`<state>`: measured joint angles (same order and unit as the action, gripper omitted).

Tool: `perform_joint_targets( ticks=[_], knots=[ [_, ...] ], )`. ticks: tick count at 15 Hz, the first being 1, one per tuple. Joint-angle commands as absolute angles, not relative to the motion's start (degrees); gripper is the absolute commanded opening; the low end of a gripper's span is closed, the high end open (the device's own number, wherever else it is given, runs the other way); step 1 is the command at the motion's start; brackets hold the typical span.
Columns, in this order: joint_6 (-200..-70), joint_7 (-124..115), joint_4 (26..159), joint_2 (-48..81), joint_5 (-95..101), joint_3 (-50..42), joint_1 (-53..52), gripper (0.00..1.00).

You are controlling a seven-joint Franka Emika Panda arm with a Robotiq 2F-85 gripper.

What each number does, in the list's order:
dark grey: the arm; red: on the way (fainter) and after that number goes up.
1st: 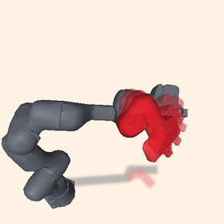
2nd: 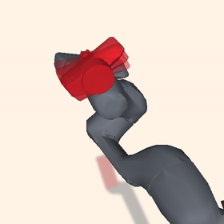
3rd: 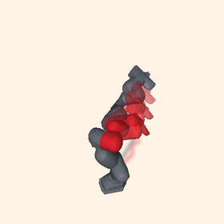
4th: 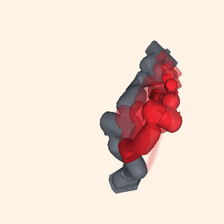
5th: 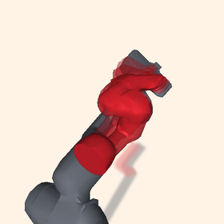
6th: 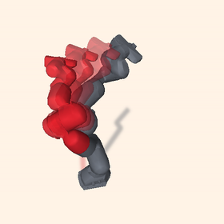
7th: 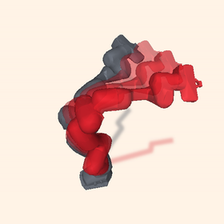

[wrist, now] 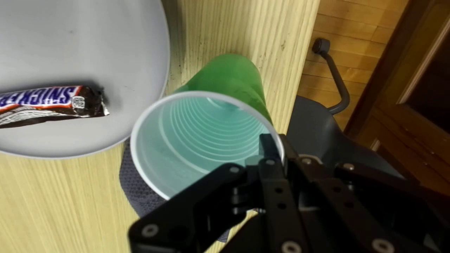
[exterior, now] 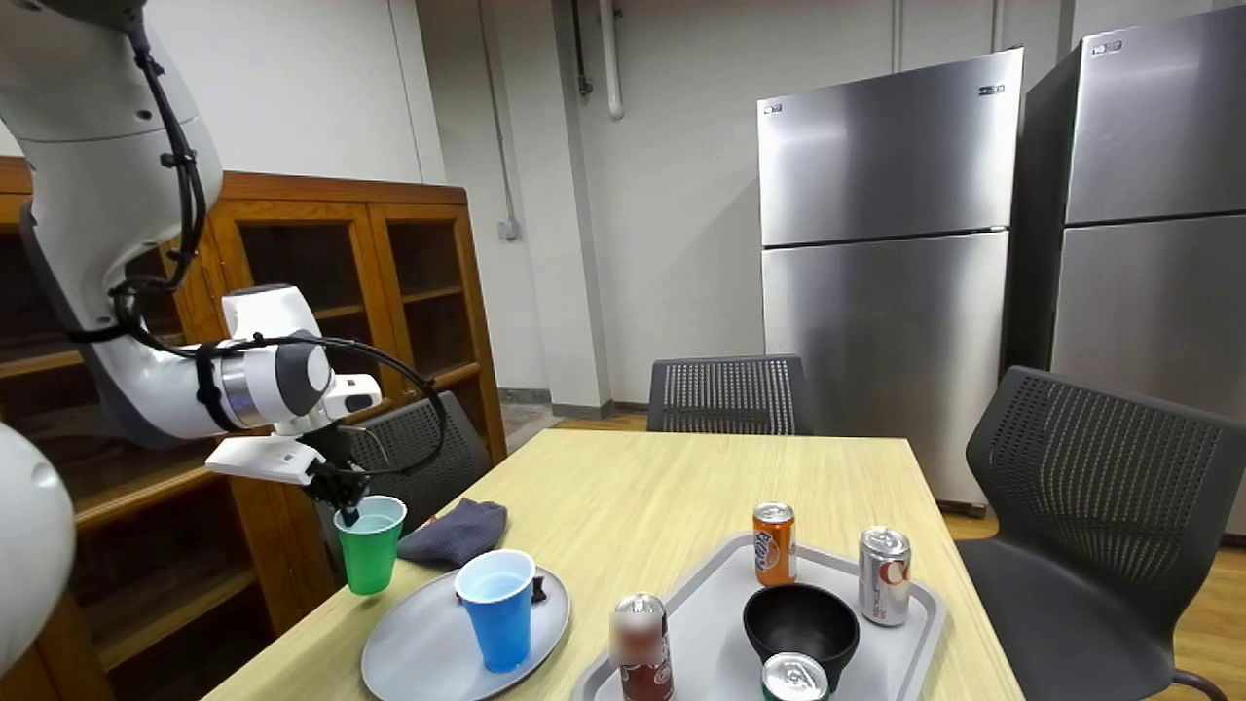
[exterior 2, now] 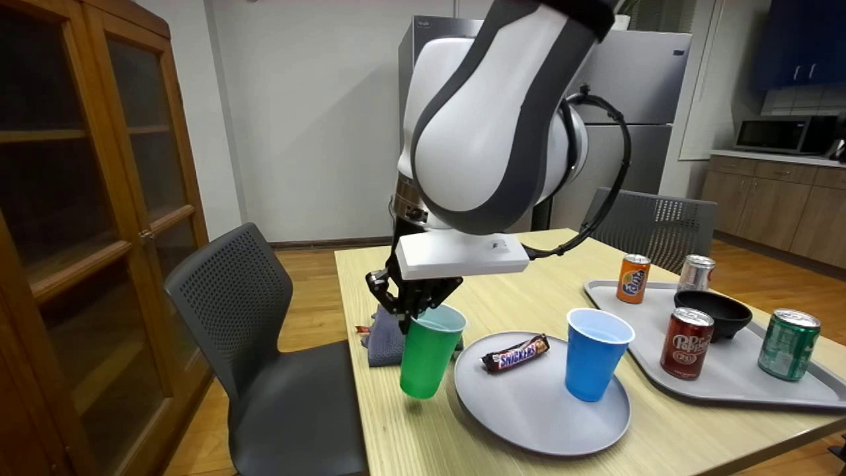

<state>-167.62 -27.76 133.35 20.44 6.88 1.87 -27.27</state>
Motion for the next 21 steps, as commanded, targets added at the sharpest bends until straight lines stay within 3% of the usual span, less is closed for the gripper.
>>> perform_joint_targets(
  ticks=[1,7,8,9,11,18,21],
  knots=[
    [-165.1,-25.7,128.3,24.2,7.0,2.0,-27.9,0.01],
    [-164.5,-24.7,124.7,27.6,7.0,1.1,-28.8,0.02],
    [-164.2,-24.5,124.4,27.8,7.0,1.0,-28.9,0.30],
    [-163.9,-24.4,124.1,27.9,6.9,1.1,-28.9,0.31],
    [-163.9,-24.5,123.9,27.8,7.0,1.1,-29.1,0.44],
    [-165.2,-25.1,124.3,25.6,7.3,0.4,-30.0,0.97],
    [-166.0,-25.3,125.9,23.3,7.4,0.0,-29.8,1.00]
  ],
)
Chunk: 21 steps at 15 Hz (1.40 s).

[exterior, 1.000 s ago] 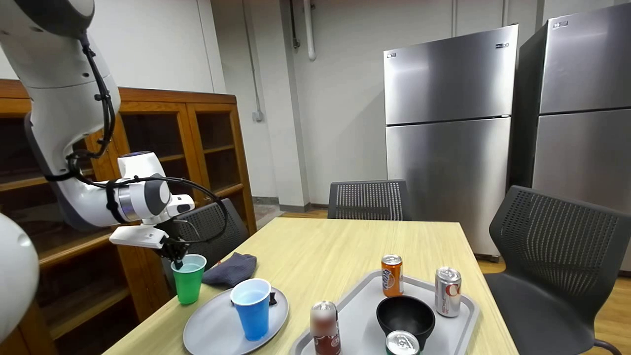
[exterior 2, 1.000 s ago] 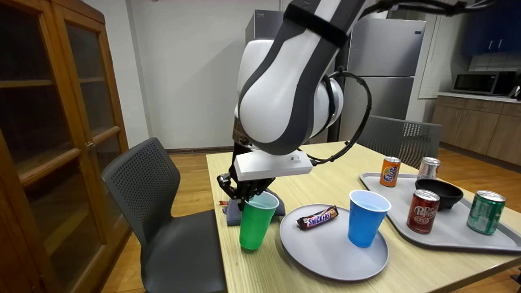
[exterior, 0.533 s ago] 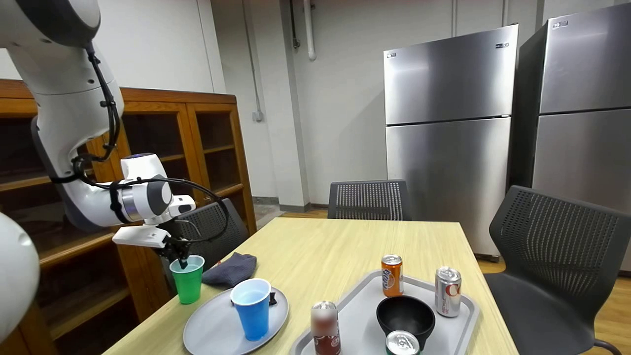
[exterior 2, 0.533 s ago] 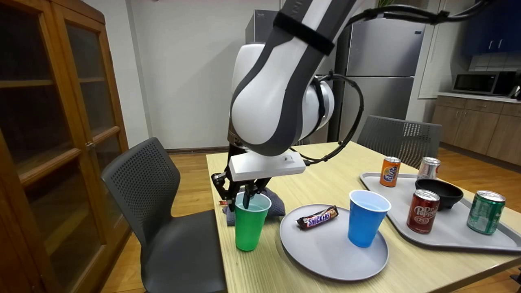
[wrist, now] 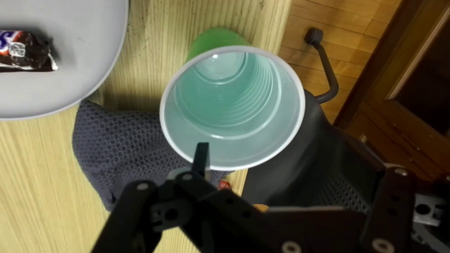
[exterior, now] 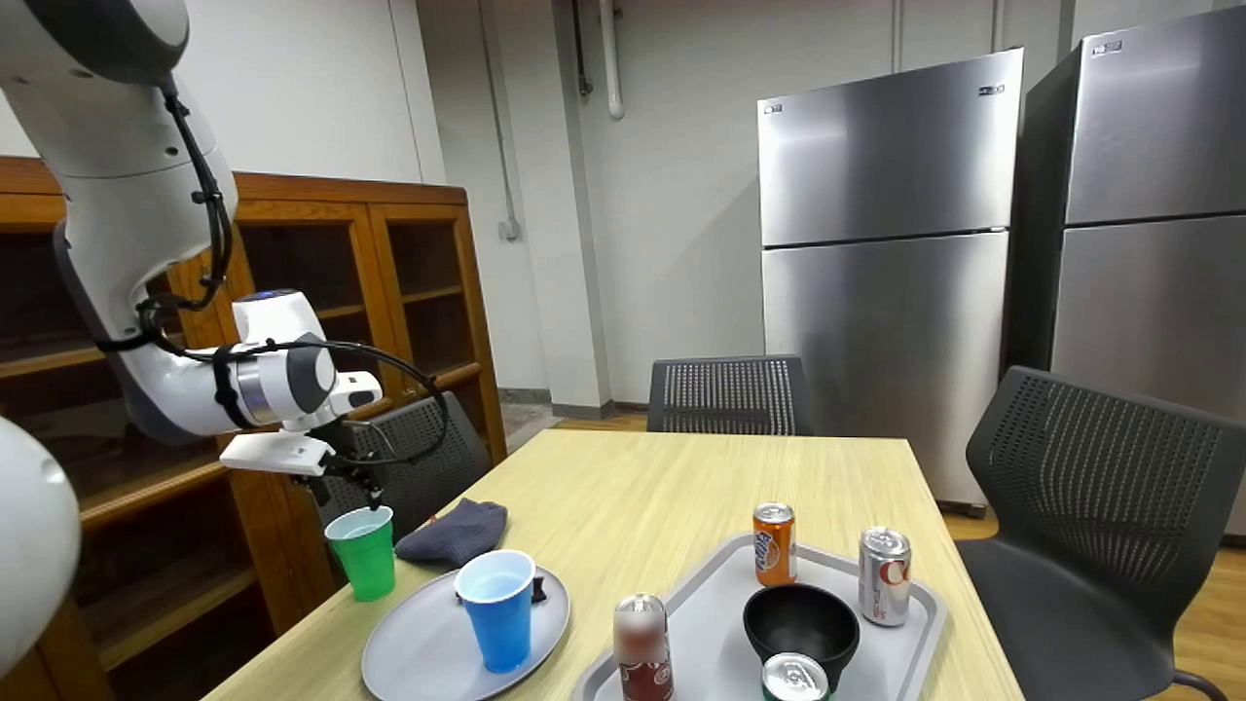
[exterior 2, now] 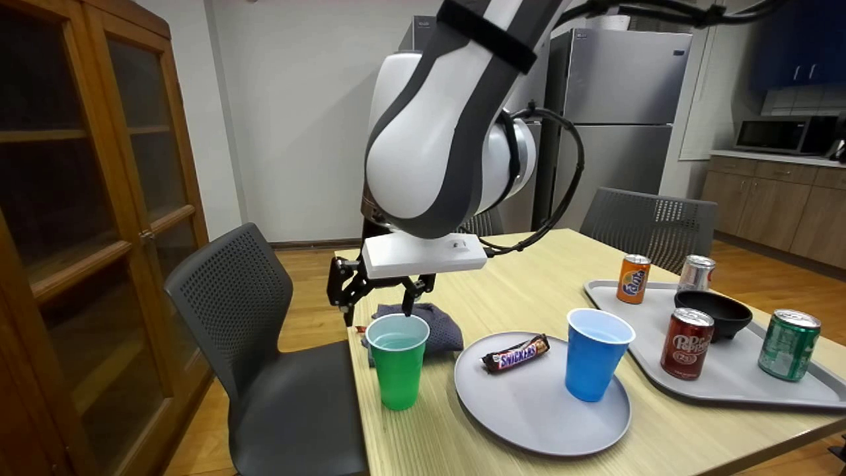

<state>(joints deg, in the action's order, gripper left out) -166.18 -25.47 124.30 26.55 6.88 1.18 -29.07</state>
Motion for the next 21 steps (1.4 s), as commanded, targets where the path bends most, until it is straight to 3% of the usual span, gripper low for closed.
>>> perform_joint_targets(
  ticks=[1,9,16,21],
  knots=[
    [-166.3,-25.8,126.7,22.2,8.0,-0.9,-30.1,1.00],
    [-166.5,-29.1,136.0,12.9,11.4,-6.3,-29.2,1.00],
    [-164.6,-40.8,145.7,3.7,25.6,-16.6,-33.3,1.00],
    [-162.5,-53.6,152.2,-3.0,36.3,-18.8,-32.9,1.00]
  ],
)
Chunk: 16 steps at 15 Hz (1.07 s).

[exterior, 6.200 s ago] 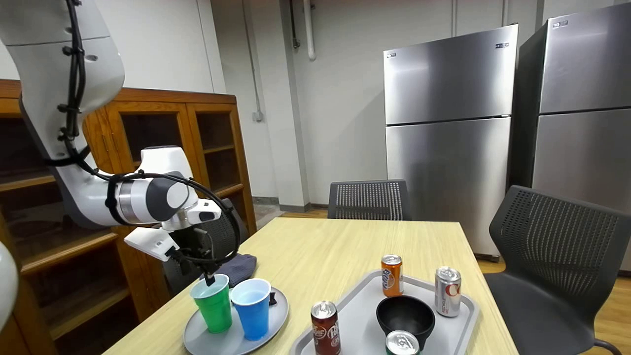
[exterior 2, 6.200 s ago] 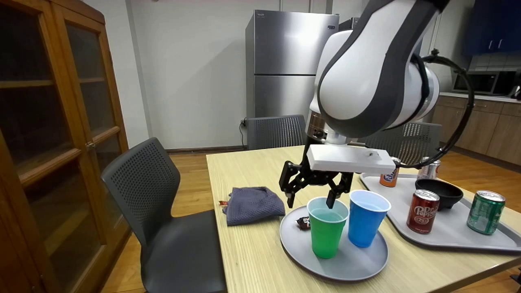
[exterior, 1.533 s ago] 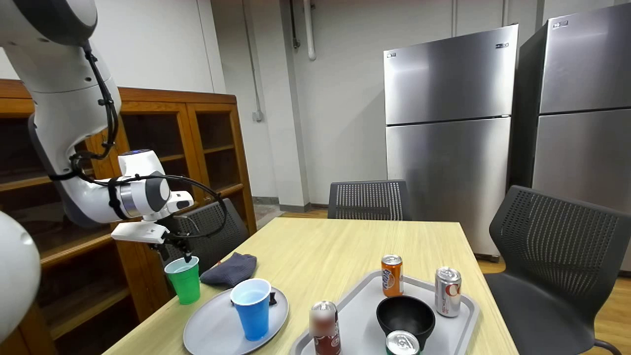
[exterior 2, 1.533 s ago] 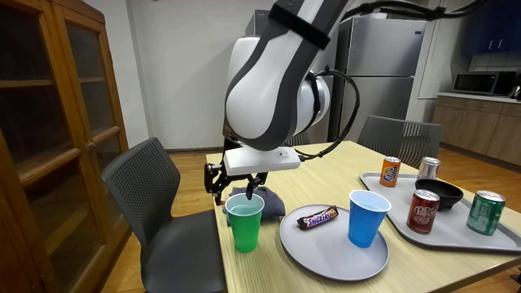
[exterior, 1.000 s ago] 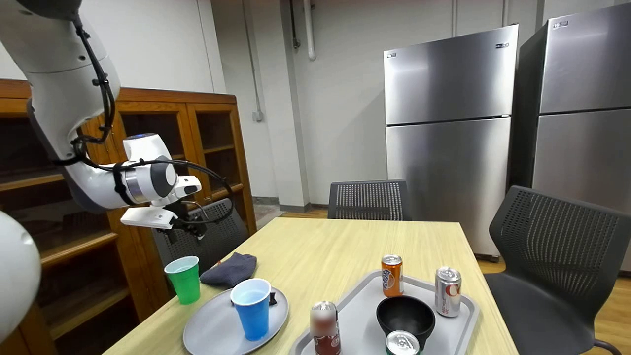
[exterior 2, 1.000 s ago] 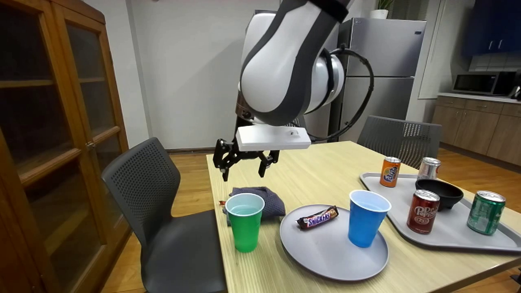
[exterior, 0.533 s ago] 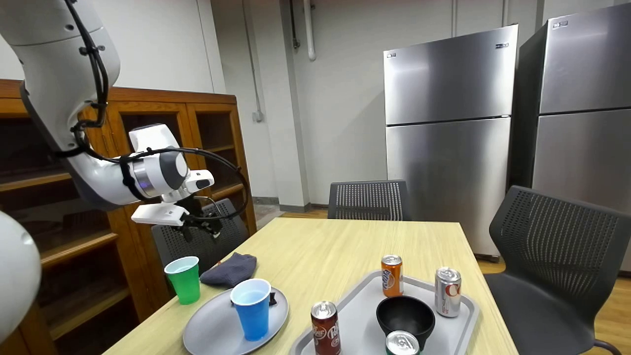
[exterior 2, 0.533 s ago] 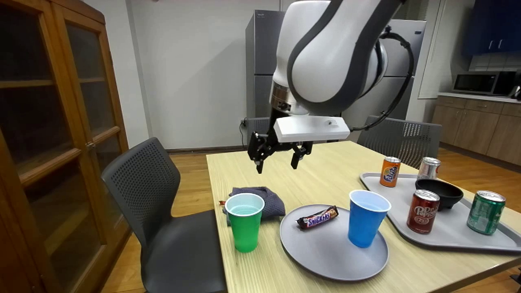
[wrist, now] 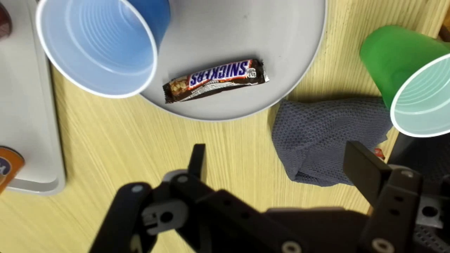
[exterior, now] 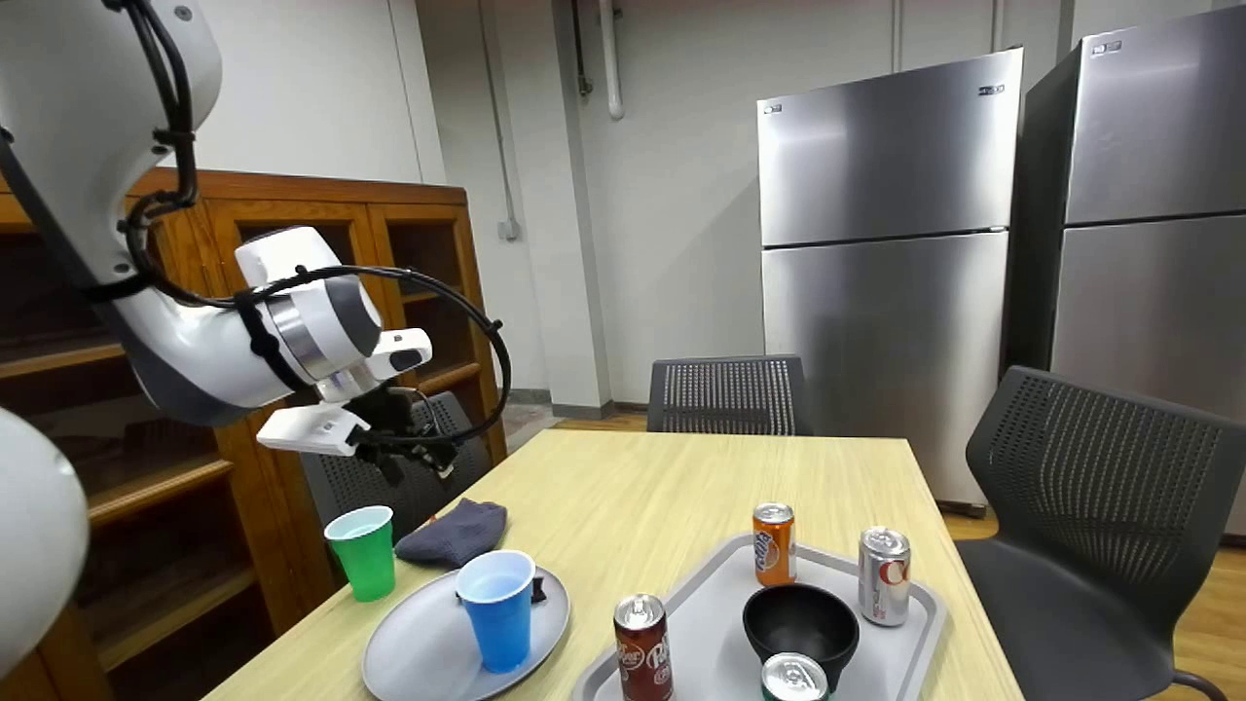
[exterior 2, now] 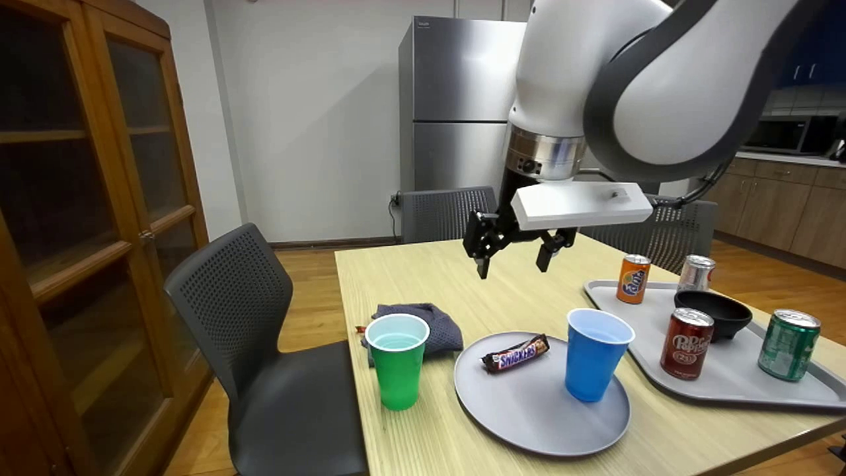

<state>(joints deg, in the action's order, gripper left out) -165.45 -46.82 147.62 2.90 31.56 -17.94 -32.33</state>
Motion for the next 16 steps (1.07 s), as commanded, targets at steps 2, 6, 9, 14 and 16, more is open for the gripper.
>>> perform_joint_targets(
  ticks=[2,6,9,14,16],
  knots=[
    [-162.3,-55.5,155.1,-4.6,36.1,-18.4,-32.5,1.00],
    [-161.8,-56.6,159.5,-6.6,34.2,-18.4,-32.2,1.00],
    [-162.5,-55.8,160.3,-5.1,32.1,-19.1,-32.3,1.00],
    [-162.6,-56.5,159.4,-3.0,31.1,-20.5,-31.8,1.00],
    [-162.7,-56.5,159.4,-2.6,31.4,-21.3,-31.5,1.00]
  ],
)
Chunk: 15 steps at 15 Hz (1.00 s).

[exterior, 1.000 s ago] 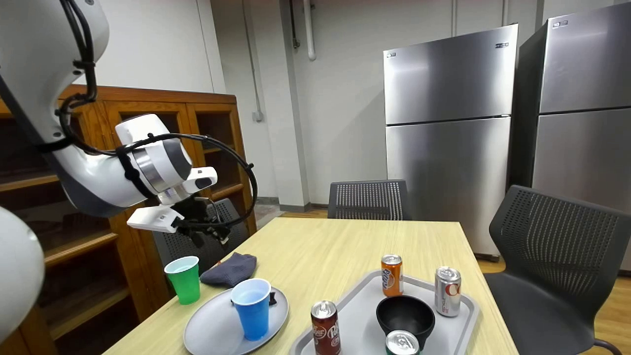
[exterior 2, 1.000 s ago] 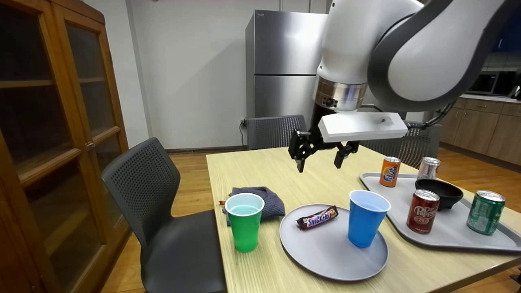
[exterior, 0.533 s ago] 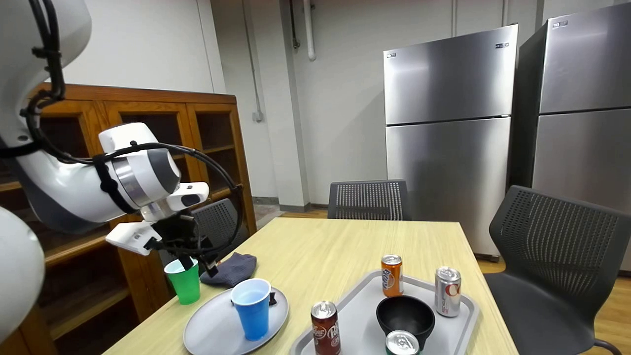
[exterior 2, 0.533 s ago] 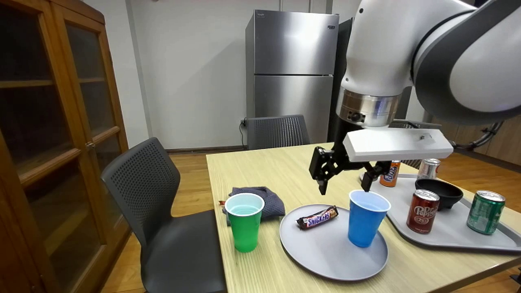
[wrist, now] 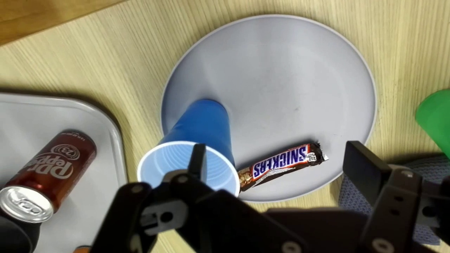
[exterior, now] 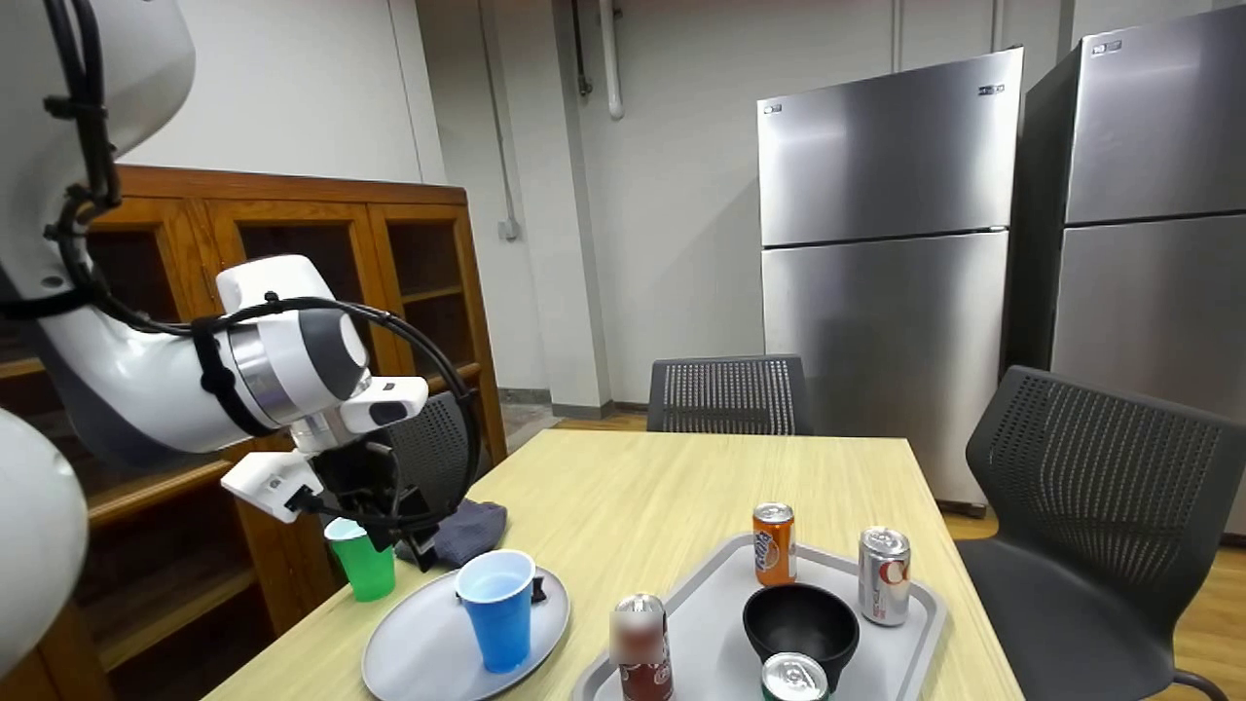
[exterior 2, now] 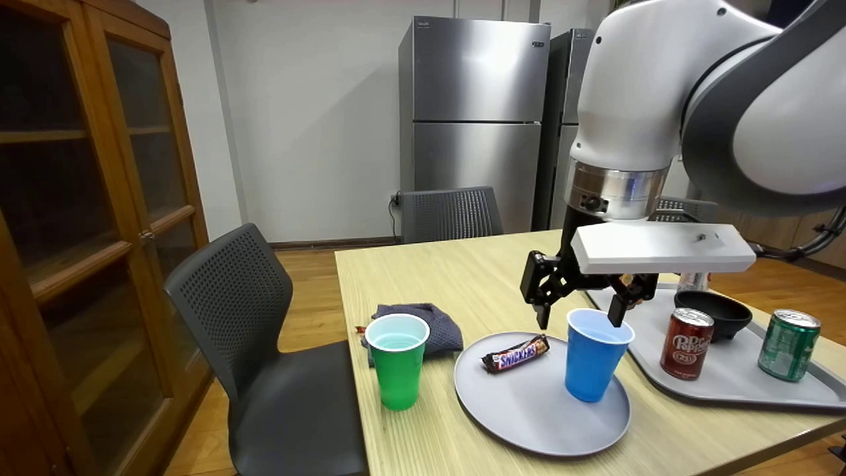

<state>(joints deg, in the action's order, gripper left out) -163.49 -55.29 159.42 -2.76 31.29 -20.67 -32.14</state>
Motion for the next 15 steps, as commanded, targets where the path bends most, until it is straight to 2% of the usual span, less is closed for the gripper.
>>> perform_joint_targets(
  ticks=[1,15],
  knots=[
    [-162.8,-56.6,159.4,-2.4,31.8,-21.7,-31.3,1.00],
    [-163.0,-52.8,153.7,5.4,26.3,-22.6,-31.4,1.00]
  ],
)
